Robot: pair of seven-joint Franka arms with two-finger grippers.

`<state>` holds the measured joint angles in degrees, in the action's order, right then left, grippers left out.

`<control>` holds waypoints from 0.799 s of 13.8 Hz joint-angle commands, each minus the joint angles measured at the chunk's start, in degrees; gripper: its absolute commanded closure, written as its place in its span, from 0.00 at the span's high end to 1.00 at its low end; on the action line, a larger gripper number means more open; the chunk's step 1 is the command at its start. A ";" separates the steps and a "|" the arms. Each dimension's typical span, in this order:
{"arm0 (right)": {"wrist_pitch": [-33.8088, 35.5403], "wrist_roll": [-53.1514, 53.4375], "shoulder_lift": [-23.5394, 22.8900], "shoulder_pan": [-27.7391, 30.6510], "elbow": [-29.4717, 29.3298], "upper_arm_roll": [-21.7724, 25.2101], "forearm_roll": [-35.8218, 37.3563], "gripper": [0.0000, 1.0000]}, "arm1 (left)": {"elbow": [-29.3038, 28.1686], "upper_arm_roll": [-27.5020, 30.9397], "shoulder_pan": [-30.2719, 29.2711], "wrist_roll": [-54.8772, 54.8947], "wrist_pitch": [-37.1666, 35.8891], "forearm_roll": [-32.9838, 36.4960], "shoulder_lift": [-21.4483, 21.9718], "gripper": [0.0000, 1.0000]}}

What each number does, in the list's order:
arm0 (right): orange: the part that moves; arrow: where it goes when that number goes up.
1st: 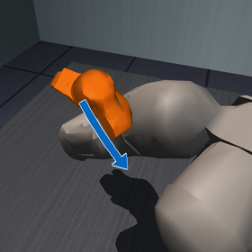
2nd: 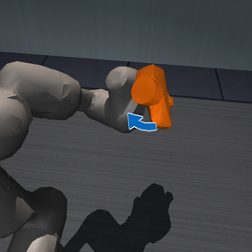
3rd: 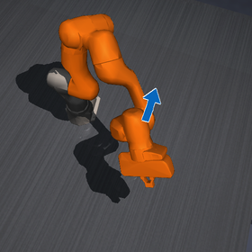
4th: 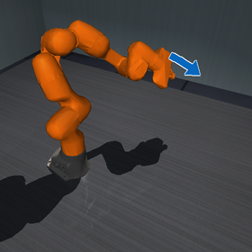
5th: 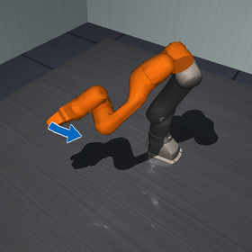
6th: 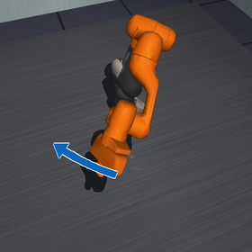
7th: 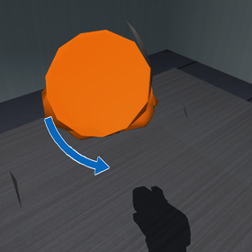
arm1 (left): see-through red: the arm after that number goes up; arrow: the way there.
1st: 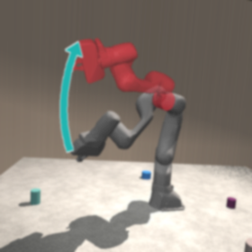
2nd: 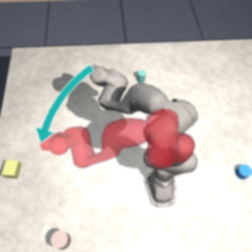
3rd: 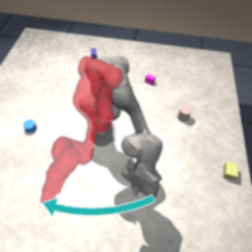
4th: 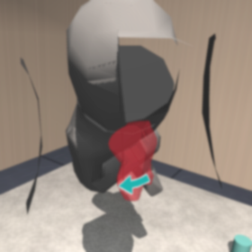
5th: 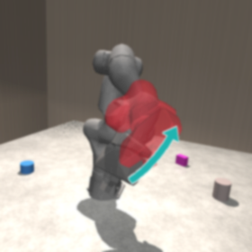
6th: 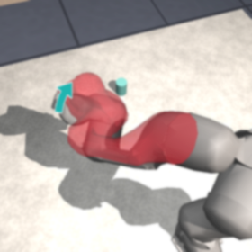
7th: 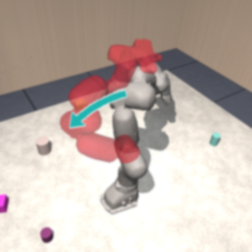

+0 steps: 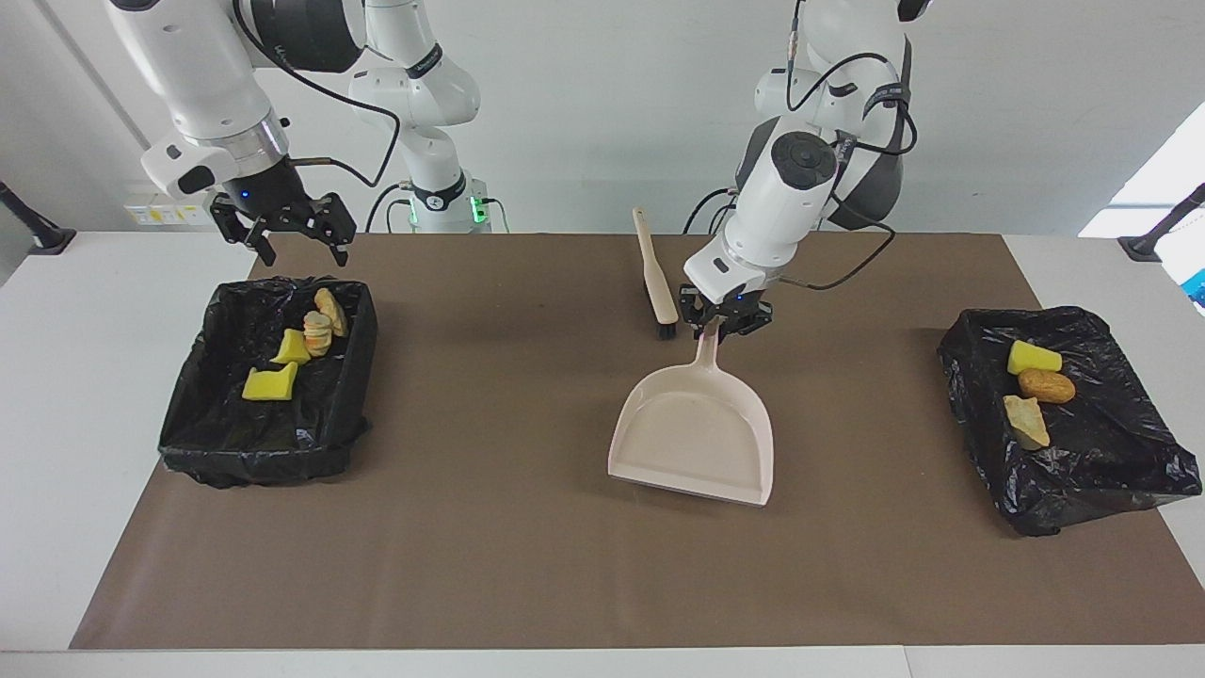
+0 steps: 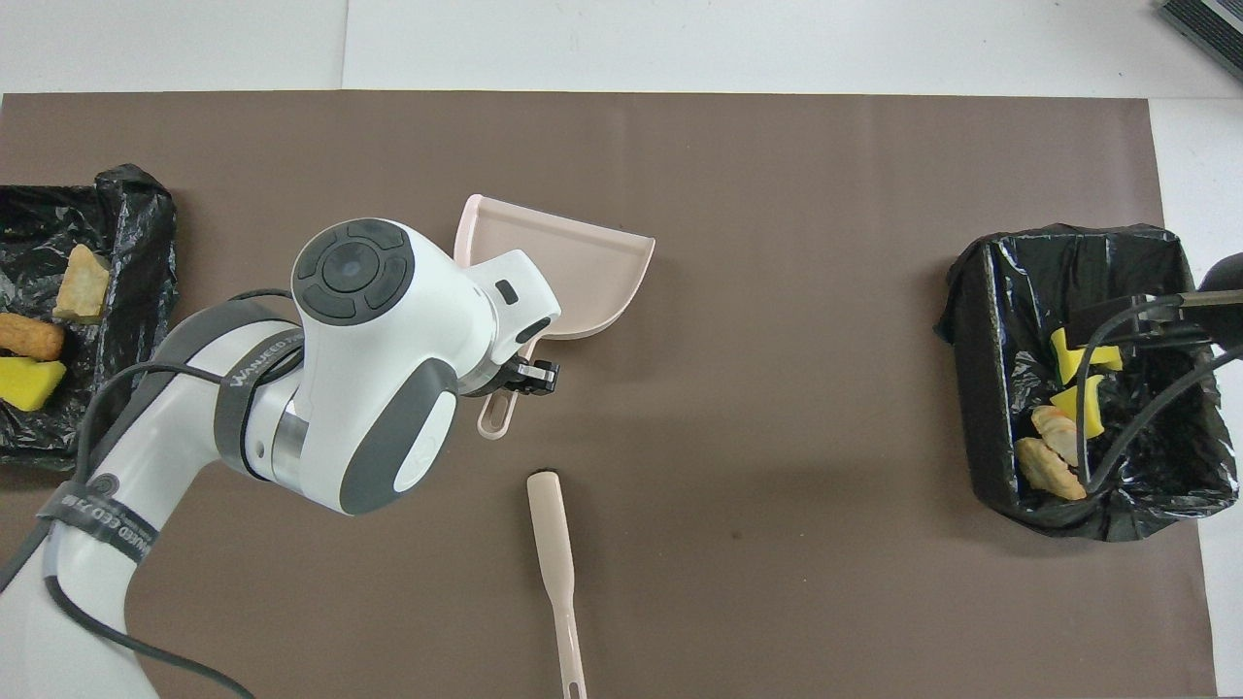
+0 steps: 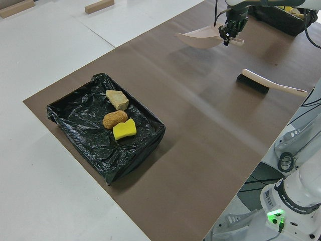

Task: Sweep and dump trash in bin
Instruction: 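Carry the dustpan back to the table center with the left gripper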

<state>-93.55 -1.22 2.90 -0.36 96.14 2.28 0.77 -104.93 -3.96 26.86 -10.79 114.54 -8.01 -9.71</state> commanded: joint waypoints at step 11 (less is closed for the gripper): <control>0.12 1.13 0.35 0.18 0.54 -0.08 -1.03 1.00 | -11.96 1.15 5.13 -5.20 21.59 -1.22 -1.36 0.00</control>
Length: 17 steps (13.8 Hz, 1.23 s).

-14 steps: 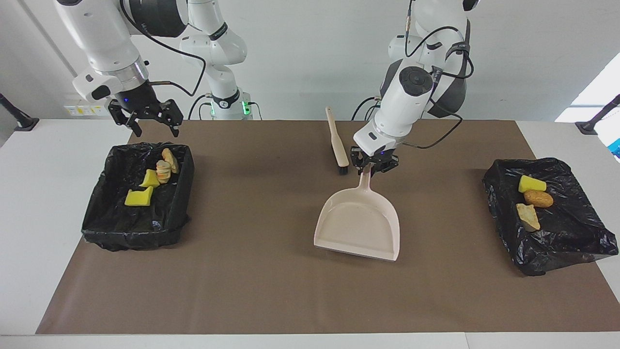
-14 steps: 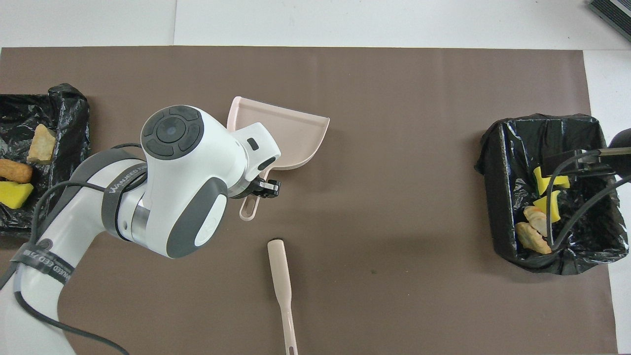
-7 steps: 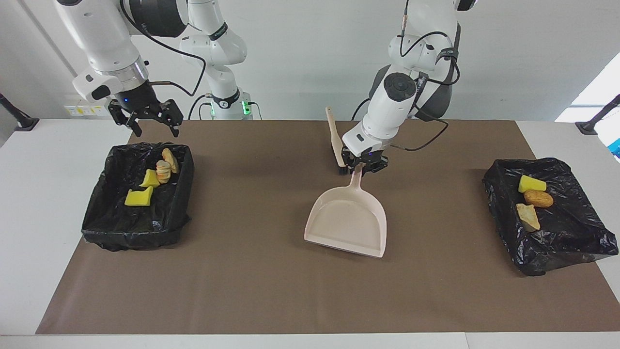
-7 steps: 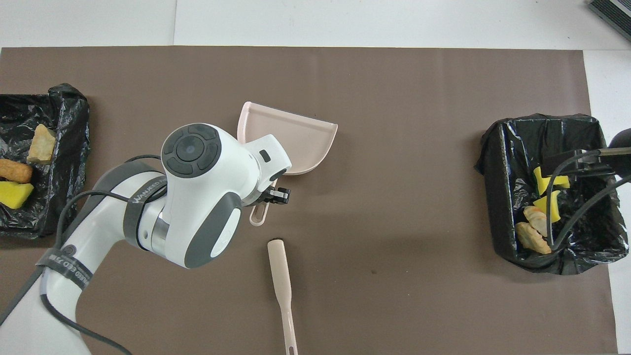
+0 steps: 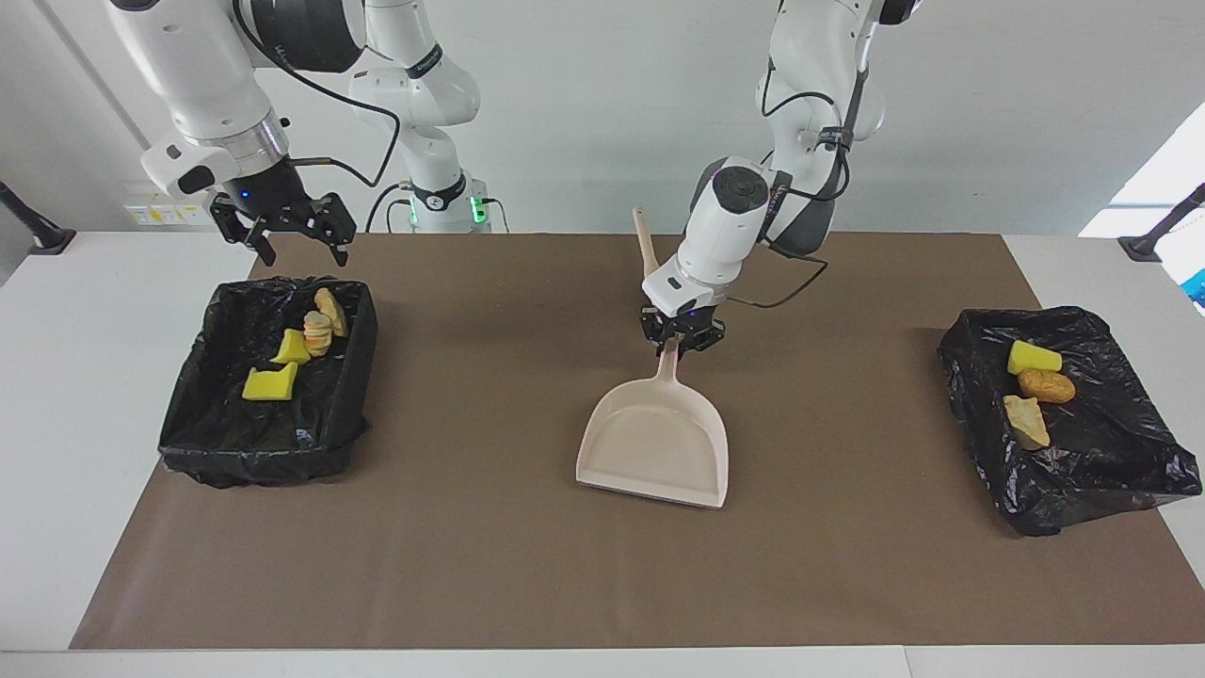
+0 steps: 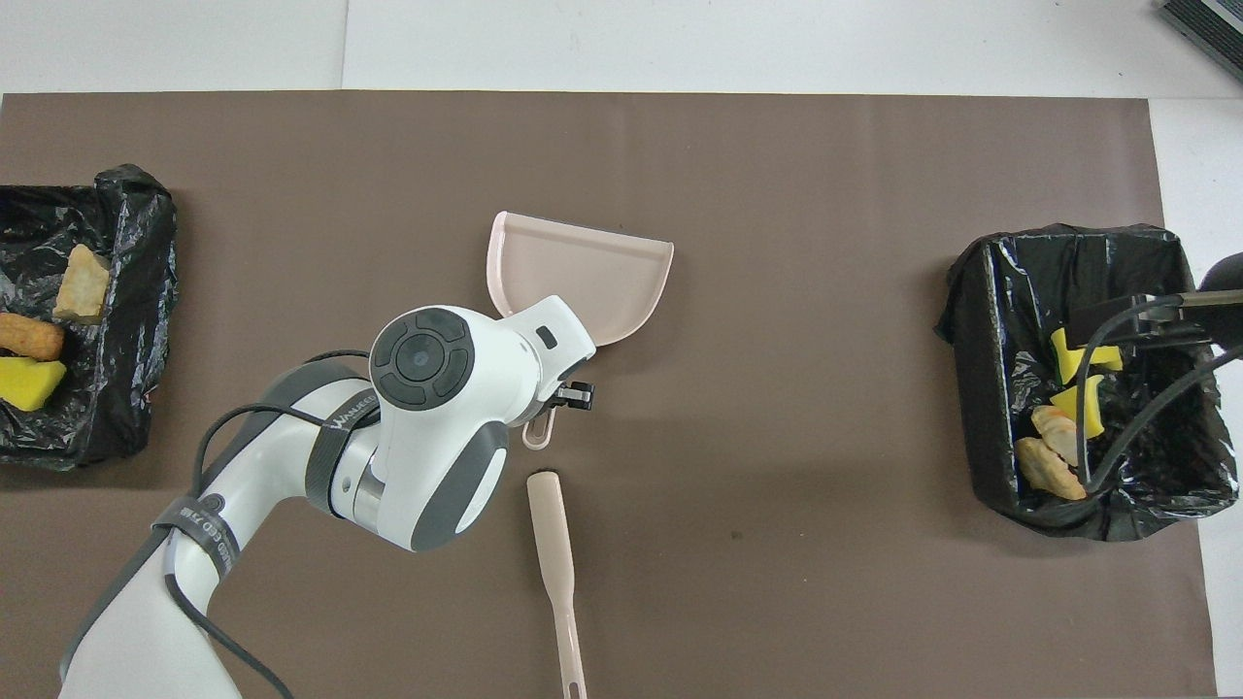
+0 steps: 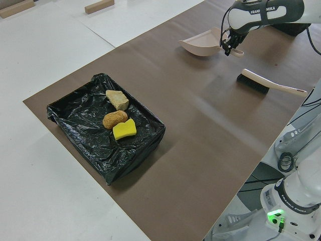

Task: Sweep and dump trash in bin
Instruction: 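Carry the dustpan back to the table center with the left gripper, then release the dustpan and withdraw the left gripper toward the bin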

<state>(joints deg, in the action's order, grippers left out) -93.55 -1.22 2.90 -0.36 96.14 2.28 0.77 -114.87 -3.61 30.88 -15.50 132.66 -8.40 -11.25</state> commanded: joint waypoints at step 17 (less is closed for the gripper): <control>0.12 1.13 0.35 0.19 0.54 -0.08 -1.03 1.00 | 2.81 2.20 -16.71 6.78 -22.33 -0.48 13.88 1.00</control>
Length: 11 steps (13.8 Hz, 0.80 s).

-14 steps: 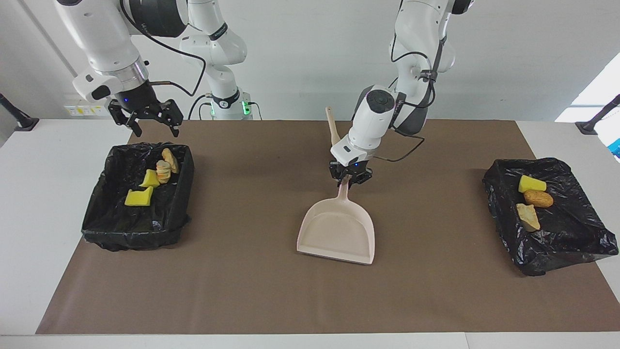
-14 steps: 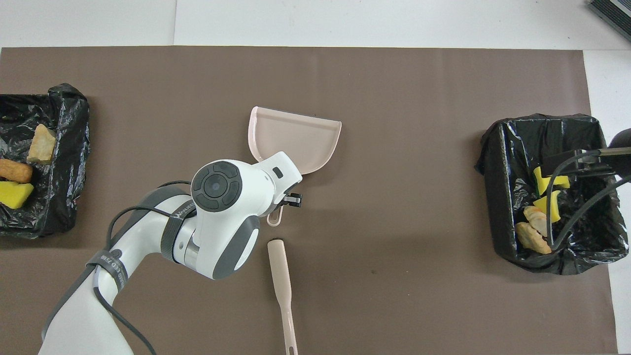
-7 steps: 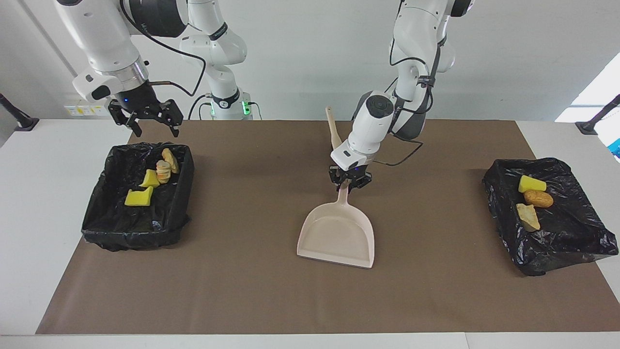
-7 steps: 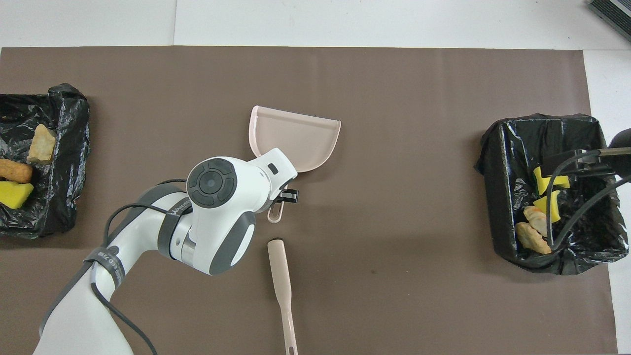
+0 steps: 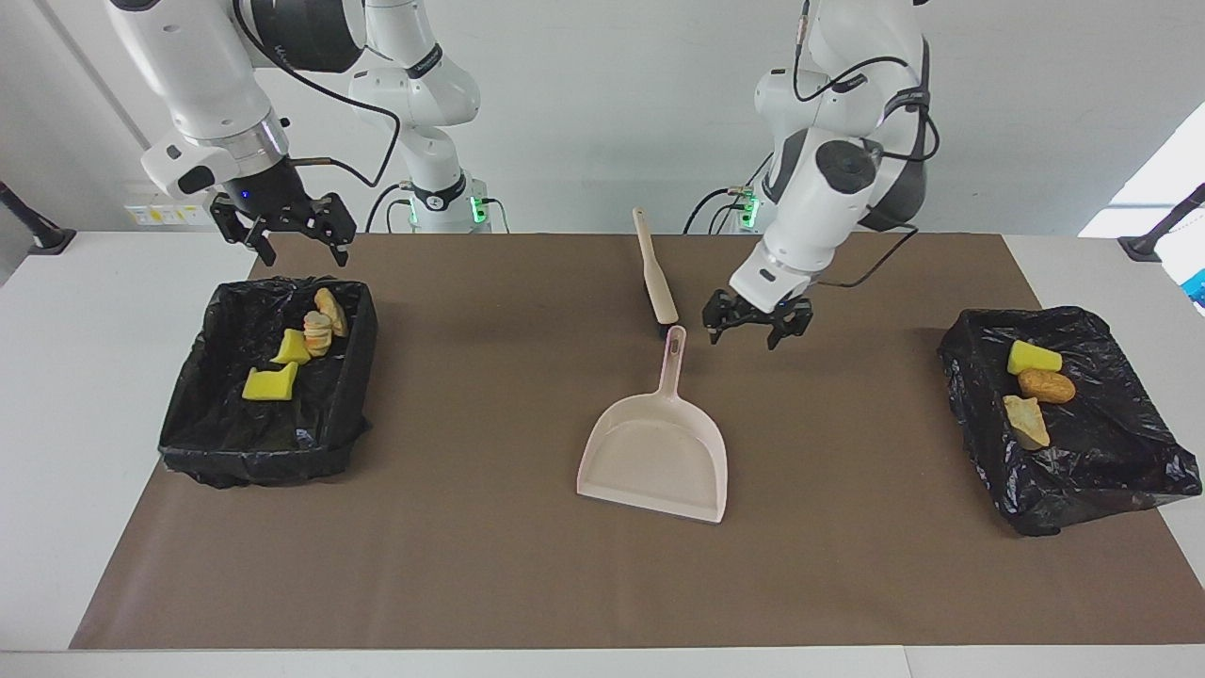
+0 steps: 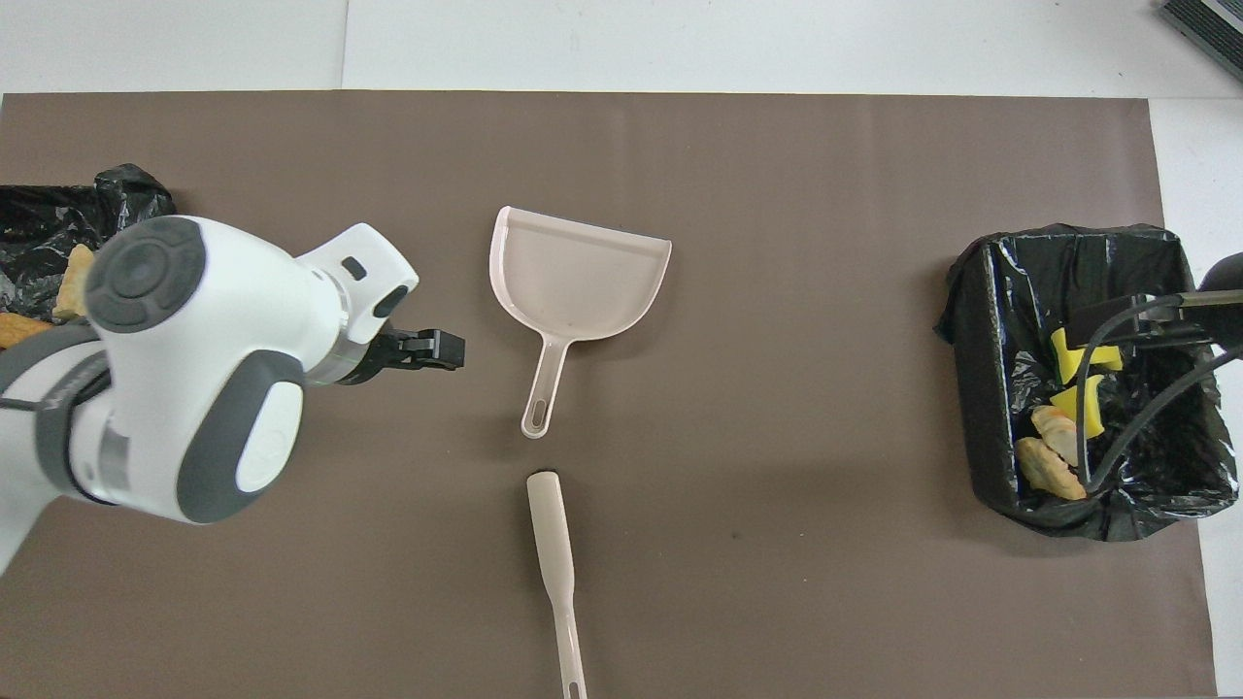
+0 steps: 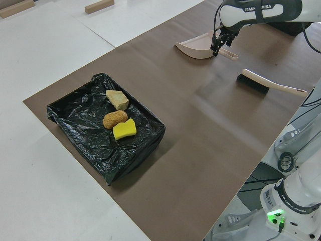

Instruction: Sweep and dump trash in bin

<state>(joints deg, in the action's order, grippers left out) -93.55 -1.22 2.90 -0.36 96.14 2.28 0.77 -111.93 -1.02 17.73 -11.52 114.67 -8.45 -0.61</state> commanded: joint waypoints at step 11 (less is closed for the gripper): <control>0.12 1.13 0.35 0.19 0.53 -0.08 -1.03 1.00 | 20.59 -3.19 -18.69 8.62 -28.51 4.14 4.48 1.00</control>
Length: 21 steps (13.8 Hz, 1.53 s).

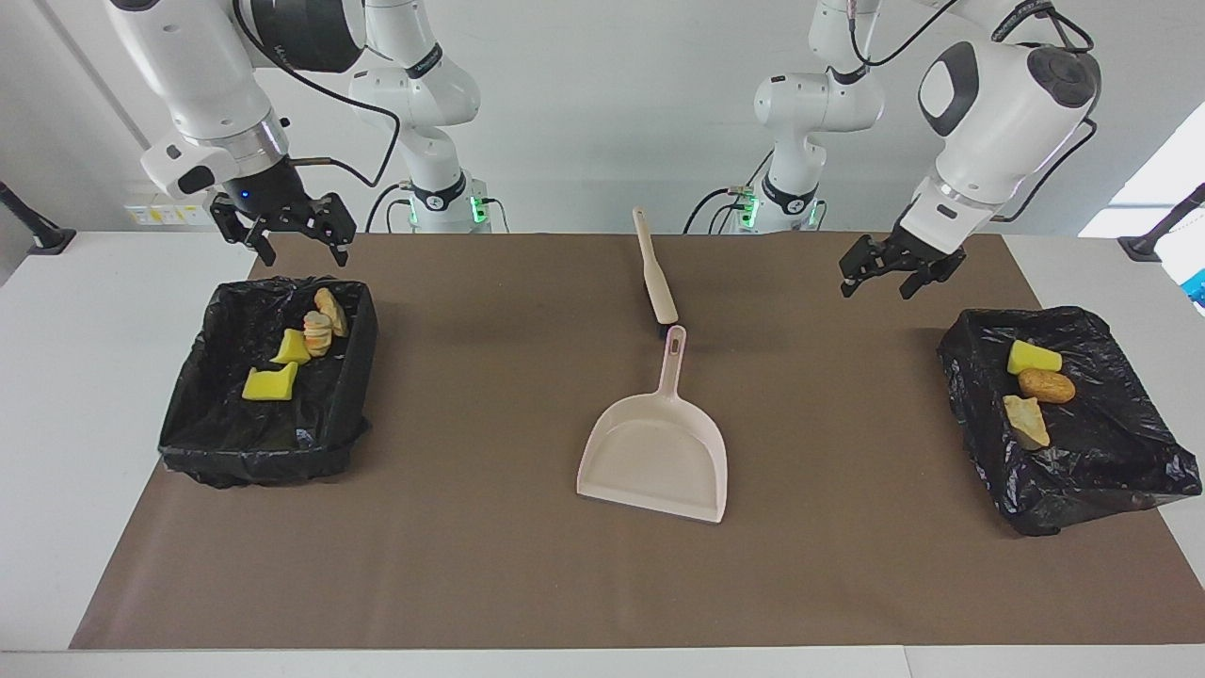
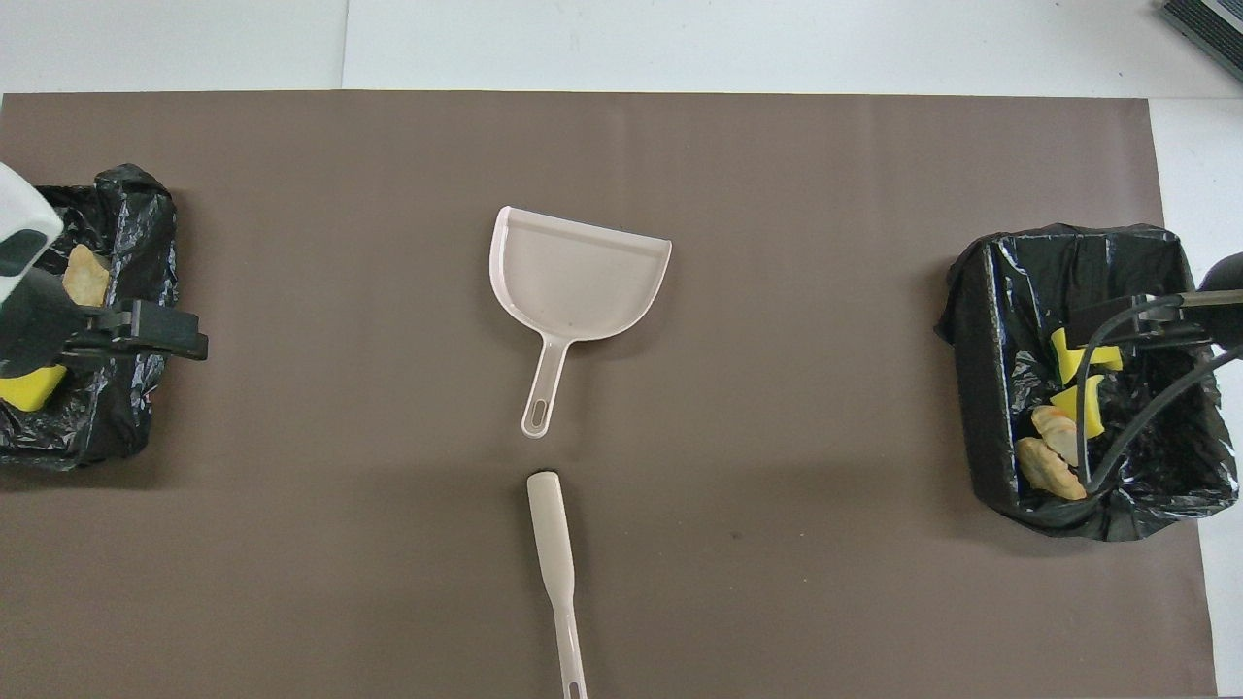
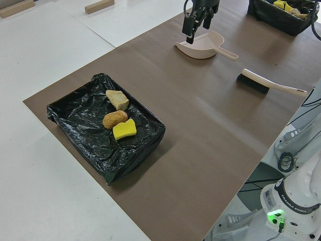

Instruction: Sweep and dump trash in bin

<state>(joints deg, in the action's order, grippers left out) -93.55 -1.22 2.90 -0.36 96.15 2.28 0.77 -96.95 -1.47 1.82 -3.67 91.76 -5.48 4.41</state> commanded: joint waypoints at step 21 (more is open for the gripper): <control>-0.14 1.30 0.35 0.19 0.45 -0.08 -1.03 1.00 | 4.84 -2.04 -1.74 0.41 -8.43 3.37 2.80 1.00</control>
<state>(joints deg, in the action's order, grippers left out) -93.55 -1.22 2.90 -0.36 96.14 2.28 0.77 -91.79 -3.22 0.27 -3.41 82.93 -1.58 6.38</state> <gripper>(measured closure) 0.000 0.000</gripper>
